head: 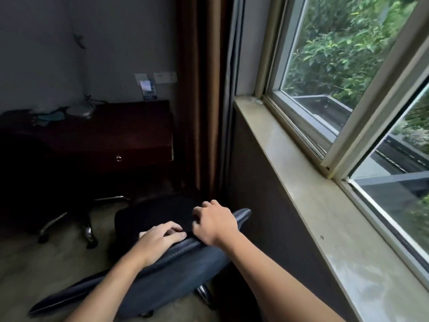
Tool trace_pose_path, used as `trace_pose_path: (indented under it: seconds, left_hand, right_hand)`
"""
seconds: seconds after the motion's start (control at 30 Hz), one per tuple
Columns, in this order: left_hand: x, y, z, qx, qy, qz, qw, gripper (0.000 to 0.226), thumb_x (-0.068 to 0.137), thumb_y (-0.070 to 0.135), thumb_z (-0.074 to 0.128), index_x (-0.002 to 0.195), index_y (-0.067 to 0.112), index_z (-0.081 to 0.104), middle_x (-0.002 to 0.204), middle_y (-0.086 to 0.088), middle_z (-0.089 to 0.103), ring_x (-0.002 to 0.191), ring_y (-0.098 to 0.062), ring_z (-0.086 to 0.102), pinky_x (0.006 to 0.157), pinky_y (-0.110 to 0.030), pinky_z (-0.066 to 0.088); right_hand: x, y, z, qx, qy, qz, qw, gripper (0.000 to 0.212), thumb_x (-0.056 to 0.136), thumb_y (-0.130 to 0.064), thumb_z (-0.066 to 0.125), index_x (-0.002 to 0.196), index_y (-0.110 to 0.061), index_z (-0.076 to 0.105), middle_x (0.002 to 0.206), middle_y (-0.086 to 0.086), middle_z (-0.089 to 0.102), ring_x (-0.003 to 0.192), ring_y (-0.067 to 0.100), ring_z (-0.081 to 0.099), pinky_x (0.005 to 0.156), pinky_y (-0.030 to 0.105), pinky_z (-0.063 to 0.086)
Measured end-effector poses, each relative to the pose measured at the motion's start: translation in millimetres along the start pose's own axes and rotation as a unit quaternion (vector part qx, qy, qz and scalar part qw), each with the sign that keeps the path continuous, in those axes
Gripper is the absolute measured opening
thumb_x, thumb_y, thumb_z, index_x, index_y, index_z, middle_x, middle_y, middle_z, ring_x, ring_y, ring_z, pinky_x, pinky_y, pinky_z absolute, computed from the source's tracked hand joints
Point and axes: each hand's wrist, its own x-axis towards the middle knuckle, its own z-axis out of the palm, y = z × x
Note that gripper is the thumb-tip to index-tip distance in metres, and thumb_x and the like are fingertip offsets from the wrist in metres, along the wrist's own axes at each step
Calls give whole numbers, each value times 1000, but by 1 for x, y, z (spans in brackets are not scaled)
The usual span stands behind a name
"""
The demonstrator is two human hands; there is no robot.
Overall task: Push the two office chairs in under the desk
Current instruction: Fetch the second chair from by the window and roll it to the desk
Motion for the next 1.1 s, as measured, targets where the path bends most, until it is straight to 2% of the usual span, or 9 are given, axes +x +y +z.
trace_pose_path:
  seconds: [0.13, 0.27, 0.37, 0.47, 0.57, 0.73, 0.87, 0.97, 1.1]
  left_hand:
    - [13, 19, 18, -10, 40, 3, 999, 35, 73, 63, 50, 87, 35, 67, 91, 16, 66, 97, 1, 53, 99, -32, 28]
    - [33, 36, 21, -16, 174, -6, 985, 20, 86, 42, 56, 76, 27, 64, 82, 10, 63, 86, -5, 55, 93, -33, 39]
    - [28, 31, 16, 58, 257, -17, 965, 21, 89, 36, 48, 71, 27, 54, 75, 11, 55, 76, -13, 51, 75, -30, 38]
    - [2, -1, 17, 175, 310, -81, 931, 28, 88, 49, 42, 72, 29, 53, 74, 11, 55, 70, -13, 51, 67, -31, 36]
    - [-3, -15, 4, 187, 315, -151, 918, 36, 85, 60, 36, 78, 32, 58, 83, 11, 61, 80, -16, 61, 63, -30, 40]
    - [12, -26, -24, 154, 306, -183, 921, 33, 83, 59, 39, 84, 34, 62, 92, 11, 63, 92, -20, 61, 70, -31, 43]
    - [15, -42, -27, 159, 317, -195, 914, 40, 77, 63, 31, 75, 35, 60, 89, 10, 63, 85, -22, 61, 67, -31, 40]
    - [29, -50, -40, 164, 336, -184, 909, 42, 75, 62, 28, 69, 33, 57, 86, 9, 63, 82, -24, 61, 66, -32, 40]
    - [40, -64, -61, 173, 334, -173, 910, 43, 75, 59, 28, 66, 30, 59, 76, 8, 62, 73, -25, 59, 61, -31, 39]
  right_hand:
    - [18, 26, -11, -6, 2, -20, 1000, 37, 81, -37, 40, 106, -26, 66, 104, -1, 64, 104, 22, 55, 84, 35, 48]
    - [46, 44, -24, -15, 12, -25, 1000, 36, 79, -34, 42, 99, -25, 70, 101, -1, 68, 100, 22, 59, 84, 33, 49]
    - [67, 48, -29, -23, 19, -32, 999, 34, 81, -34, 41, 96, -23, 70, 98, 0, 68, 98, 23, 59, 82, 34, 49]
    - [83, 40, -26, 2, 31, -49, 998, 34, 80, -38, 37, 89, -22, 66, 90, -2, 64, 90, 25, 61, 74, 34, 46]
    - [92, 30, -20, 17, 42, -73, 996, 35, 78, -40, 33, 82, -21, 62, 85, -1, 64, 81, 30, 63, 65, 33, 40]
    - [110, 9, -18, 15, 40, -96, 995, 29, 81, -36, 38, 80, -19, 62, 85, 1, 66, 78, 34, 62, 68, 37, 45]
    - [124, -2, -11, 29, 39, -105, 993, 29, 81, -36, 38, 74, -18, 60, 78, 0, 61, 74, 33, 61, 65, 35, 45]
    - [147, -14, -9, 43, 32, -94, 994, 30, 80, -37, 40, 81, -21, 65, 84, 0, 65, 79, 33, 61, 66, 35, 47]
    - [173, -29, -2, 26, 17, -97, 995, 34, 79, -38, 39, 87, -23, 68, 89, 3, 68, 82, 34, 63, 63, 32, 41]
